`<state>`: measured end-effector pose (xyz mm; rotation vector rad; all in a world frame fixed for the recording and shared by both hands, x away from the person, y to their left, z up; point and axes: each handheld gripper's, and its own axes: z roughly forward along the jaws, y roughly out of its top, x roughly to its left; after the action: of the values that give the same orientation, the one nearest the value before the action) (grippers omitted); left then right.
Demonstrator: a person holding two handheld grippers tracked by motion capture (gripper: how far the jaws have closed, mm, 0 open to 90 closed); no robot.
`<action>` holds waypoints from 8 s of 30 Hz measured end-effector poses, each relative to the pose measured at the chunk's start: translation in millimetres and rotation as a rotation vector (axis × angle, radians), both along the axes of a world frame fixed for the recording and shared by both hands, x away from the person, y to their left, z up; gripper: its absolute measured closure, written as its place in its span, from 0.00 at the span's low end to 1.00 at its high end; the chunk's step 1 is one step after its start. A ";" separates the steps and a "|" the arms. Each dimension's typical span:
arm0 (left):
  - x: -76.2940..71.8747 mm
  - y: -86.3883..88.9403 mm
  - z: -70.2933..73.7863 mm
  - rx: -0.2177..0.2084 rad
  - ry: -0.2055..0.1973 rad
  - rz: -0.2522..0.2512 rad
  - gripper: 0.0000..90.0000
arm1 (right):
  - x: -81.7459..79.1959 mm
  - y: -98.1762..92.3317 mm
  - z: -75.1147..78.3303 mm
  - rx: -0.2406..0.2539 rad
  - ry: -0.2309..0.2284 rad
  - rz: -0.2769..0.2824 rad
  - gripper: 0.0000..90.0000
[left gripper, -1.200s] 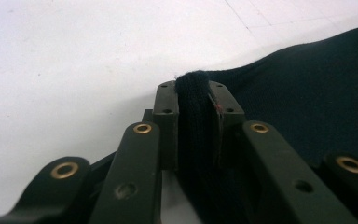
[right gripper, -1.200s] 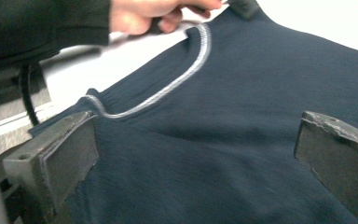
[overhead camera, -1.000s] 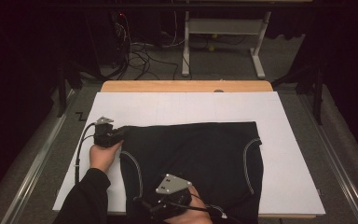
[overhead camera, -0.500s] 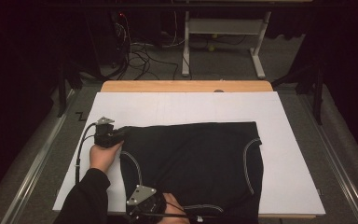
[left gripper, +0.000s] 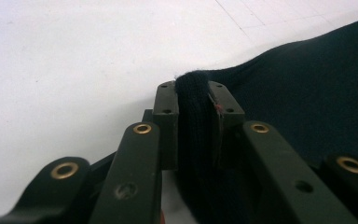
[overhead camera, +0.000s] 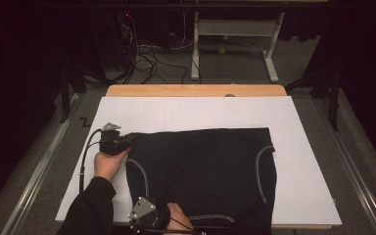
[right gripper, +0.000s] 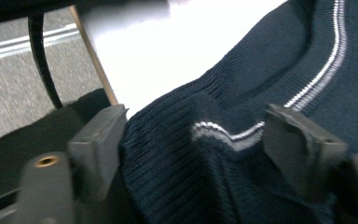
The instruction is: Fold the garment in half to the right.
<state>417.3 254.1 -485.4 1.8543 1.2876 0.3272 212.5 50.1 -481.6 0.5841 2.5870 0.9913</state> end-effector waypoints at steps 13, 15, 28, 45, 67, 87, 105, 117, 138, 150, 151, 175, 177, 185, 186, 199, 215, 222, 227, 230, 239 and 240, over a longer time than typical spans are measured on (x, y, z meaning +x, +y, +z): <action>0.5 -0.5 -0.2 0.007 0.009 0.001 0.80 | 13.7 -12.3 6.2 0.003 -0.006 -0.004 0.75; 0.9 -0.2 -0.3 0.003 0.011 0.002 0.80 | 15.1 -13.1 6.7 0.004 -0.001 -0.001 0.77; 0.9 0.3 -0.4 -0.003 0.013 0.002 0.79 | 14.8 -26.8 15.8 0.100 0.005 0.008 0.80; -0.3 1.0 1.5 -0.025 0.025 0.015 0.80 | 12.9 -40.4 27.2 0.225 -0.022 -0.012 0.80; -8.9 -26.6 56.4 -0.066 -0.123 0.124 0.87 | 9.2 -61.4 53.7 0.340 -0.084 -0.028 0.81; -6.3 -15.4 74.9 -0.098 -0.145 0.156 0.87 | 13.1 -52.0 75.5 0.355 -0.132 0.008 0.81; -14.4 44.6 59.5 -0.125 -0.126 0.222 0.86 | 16.4 2.5 68.7 0.310 -0.116 0.081 0.81; -34.4 85.7 73.1 -0.115 -0.135 0.280 0.86 | 11.7 35.7 77.0 0.350 -0.127 0.141 0.81; -35.2 44.3 93.0 -0.039 -0.122 0.246 0.86 | 8.7 -6.0 77.6 0.433 -0.132 0.113 0.80; -11.8 -43.7 98.9 0.025 -0.125 0.186 0.85 | 9.8 -74.8 70.8 0.475 -0.164 0.028 0.80; -11.8 -43.7 98.9 0.025 -0.125 0.186 0.85 | 9.9 -80.8 69.4 0.473 -0.165 0.018 0.80; 8.2 -135.6 98.2 0.065 -0.141 0.087 0.85 | 9.2 -163.3 47.1 0.443 -0.172 -0.129 0.79; 8.6 -138.4 98.0 0.066 -0.142 0.081 0.85 | 8.0 -166.8 45.1 0.439 -0.170 -0.137 0.79; 12.5 -163.6 95.1 0.072 -0.133 0.043 0.85 | 4.0 -182.1 39.8 0.421 -0.161 -0.160 0.79; 13.0 -166.5 94.8 0.072 -0.132 0.039 0.85 | 3.6 -184.5 39.5 0.419 -0.162 -0.167 0.79; 21.0 -209.2 82.6 0.081 -0.103 -0.021 0.84 | 0.1 -216.8 30.9 0.392 -0.136 -0.225 0.78; 22.2 -232.0 73.4 0.079 -0.076 -0.057 0.82 | -9.8 -229.1 23.4 0.376 -0.090 -0.234 0.78; 21.8 -245.7 68.2 0.069 -0.071 -0.089 0.82 | -14.2 -237.1 21.5 0.357 -0.087 -0.245 0.82; 20.0 -259.5 68.2 0.069 -0.071 -0.110 0.82 | -14.8 -241.0 21.0 0.349 -0.081 -0.260 0.83; 19.1 -270.0 70.0 0.072 -0.073 -0.128 0.82 | -15.8 -242.2 21.6 0.346 -0.083 -0.265 0.83; 18.0 -290.4 72.6 0.067 -0.075 -0.154 0.74 | -19.9 -251.5 27.9 0.381 -0.104 -0.291 0.83; 17.4 -291.5 73.7 0.061 -0.082 -0.157 0.74 | -19.9 -251.5 27.9 0.381 -0.104 -0.291 0.83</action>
<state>434.7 -37.4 -411.7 1.9598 1.0800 0.3575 192.6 -201.4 -453.7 0.9440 2.1518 1.3757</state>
